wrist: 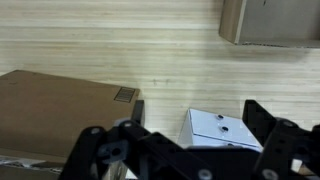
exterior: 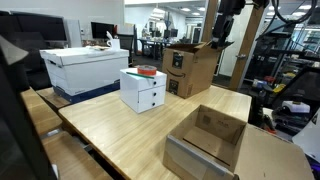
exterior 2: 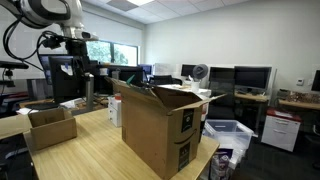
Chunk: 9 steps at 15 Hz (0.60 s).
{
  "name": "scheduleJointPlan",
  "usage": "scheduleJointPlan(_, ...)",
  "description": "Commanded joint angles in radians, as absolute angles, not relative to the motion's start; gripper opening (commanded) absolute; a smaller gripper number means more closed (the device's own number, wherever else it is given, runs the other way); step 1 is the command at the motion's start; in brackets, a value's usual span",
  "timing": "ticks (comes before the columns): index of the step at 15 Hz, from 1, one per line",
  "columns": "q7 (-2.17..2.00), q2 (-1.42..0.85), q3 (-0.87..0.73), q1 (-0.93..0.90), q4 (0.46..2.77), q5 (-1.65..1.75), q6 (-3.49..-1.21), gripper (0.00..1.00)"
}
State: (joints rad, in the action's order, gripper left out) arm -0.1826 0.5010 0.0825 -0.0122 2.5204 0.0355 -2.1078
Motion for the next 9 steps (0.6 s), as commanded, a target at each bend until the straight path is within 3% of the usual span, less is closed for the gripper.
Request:
scheduleJointPlan(1, -0.232, 0.431, 0.126, -0.015, 2.544, 0.057, -2.245, 1.0)
scheduleJointPlan(9, -0.251, 0.35, 0.151, -0.029, 2.542, 0.048, -2.281, 1.0)
